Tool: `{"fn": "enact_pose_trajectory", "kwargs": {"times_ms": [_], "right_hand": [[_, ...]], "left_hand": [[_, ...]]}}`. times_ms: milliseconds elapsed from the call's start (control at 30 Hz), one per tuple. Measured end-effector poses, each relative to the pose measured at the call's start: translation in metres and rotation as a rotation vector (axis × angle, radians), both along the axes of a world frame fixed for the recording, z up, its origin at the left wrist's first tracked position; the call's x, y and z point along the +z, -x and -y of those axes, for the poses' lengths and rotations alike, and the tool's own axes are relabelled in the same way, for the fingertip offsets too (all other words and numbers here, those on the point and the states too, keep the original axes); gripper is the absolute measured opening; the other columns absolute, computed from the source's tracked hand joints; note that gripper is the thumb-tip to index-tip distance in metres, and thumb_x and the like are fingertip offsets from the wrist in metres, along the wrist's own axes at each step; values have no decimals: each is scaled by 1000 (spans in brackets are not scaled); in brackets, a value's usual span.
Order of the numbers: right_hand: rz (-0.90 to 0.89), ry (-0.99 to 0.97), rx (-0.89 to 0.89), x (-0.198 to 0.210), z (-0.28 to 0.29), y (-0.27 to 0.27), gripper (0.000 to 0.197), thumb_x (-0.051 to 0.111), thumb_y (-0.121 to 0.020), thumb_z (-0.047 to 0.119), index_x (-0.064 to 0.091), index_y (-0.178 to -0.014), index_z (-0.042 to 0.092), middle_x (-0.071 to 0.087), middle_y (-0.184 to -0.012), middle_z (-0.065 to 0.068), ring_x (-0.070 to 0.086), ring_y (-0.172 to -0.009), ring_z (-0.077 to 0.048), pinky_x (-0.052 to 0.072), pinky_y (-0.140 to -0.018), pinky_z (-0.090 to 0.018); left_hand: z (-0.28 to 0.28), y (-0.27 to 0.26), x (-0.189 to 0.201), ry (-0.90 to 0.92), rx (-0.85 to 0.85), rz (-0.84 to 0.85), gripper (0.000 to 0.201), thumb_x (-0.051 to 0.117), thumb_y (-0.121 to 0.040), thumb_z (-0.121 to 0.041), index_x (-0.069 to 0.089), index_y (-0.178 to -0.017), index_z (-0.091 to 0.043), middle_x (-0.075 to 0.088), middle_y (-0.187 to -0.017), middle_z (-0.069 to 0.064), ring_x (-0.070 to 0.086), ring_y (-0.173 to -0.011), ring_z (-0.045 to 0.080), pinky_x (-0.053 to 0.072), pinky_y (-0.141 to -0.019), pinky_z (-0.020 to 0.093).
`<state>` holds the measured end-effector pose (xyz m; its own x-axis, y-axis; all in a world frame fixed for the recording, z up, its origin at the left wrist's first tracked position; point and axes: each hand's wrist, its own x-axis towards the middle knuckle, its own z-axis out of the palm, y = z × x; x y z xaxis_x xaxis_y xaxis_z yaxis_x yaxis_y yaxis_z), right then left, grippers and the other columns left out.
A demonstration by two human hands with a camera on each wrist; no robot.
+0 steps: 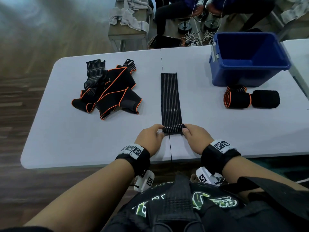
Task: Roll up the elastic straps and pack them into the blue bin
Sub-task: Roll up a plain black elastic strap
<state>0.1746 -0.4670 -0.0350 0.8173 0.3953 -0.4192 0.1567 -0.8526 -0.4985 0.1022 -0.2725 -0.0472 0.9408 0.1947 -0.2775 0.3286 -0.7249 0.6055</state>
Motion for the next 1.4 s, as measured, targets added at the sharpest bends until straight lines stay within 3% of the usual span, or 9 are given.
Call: {"fn": "enact_pose_trajectory", "kwargs": {"times_ms": [200,467,633,800,933,1033,1133,1267,1400], "right_hand": [[12,47,-32,-2,-1,-3,41,33,-104,38,58,-81,16,62,-79,-2,59,-78,-25,52,-81,-46],[-26,133,-44,0,-7,-2,42,39,-102,41,61,-82,12,62,-76,-4,61,-77,-25,53,-80,-43],[34,-47,-136,-2,-5,2,25,55,-97,32,41,-116,22,64,-81,-3,62,-75,-21,54,-74,-42],[78,-101,-94,-1,-3,3,22,55,-97,25,52,-119,25,67,-79,-2,63,-78,-21,55,-79,-41],[125,-67,-6,0,1,0,40,49,-100,38,56,-137,25,71,-100,-3,64,-98,-22,51,-90,-36],[113,-14,86,2,4,0,61,52,-92,60,50,-142,26,64,-89,5,60,-86,-16,50,-80,-34],[77,-15,84,-2,8,0,66,62,-87,58,47,-145,29,59,-83,9,57,-80,-11,45,-72,-30],[31,-119,-8,-6,12,-2,44,60,-93,46,59,-134,31,66,-91,7,56,-85,-11,41,-76,-27],[3,-165,-28,-5,13,-6,27,54,-98,40,75,-98,24,74,-87,3,65,-87,-16,50,-80,-32]], "left_hand": [[5,-1,5,15,18,-49,33,45,-105,-36,65,-92,-13,68,-85,4,61,-84,22,49,-76,35],[5,-3,5,-61,83,-110,31,52,-100,-41,60,-77,-20,63,-76,-4,61,-81,20,46,-72,32],[5,0,11,-61,51,105,11,66,-93,-28,57,-97,-22,66,-87,-7,61,-83,16,50,-74,33],[5,2,5,-178,-77,225,21,66,-94,-23,68,-114,-19,64,-110,1,55,-102,23,47,-88,33],[0,5,-2,-219,-119,183,39,60,-91,-11,65,-129,-19,57,-112,5,51,-103,26,51,-85,40],[-5,6,-2,-232,-151,124,50,61,-90,-15,57,-139,-24,53,-113,4,49,-103,25,51,-87,40],[-8,3,2,-170,-134,82,48,65,-93,-29,55,-140,-30,51,-112,0,46,-106,21,45,-92,33],[-11,-4,9,-50,-92,15,32,61,-96,-39,65,-126,-30,57,-101,-3,52,-101,19,42,-88,30],[-8,-7,18,37,-79,-107,31,53,-102,-40,69,-95,-14,68,-85,3,62,-83,20,47,-73,33]]}}
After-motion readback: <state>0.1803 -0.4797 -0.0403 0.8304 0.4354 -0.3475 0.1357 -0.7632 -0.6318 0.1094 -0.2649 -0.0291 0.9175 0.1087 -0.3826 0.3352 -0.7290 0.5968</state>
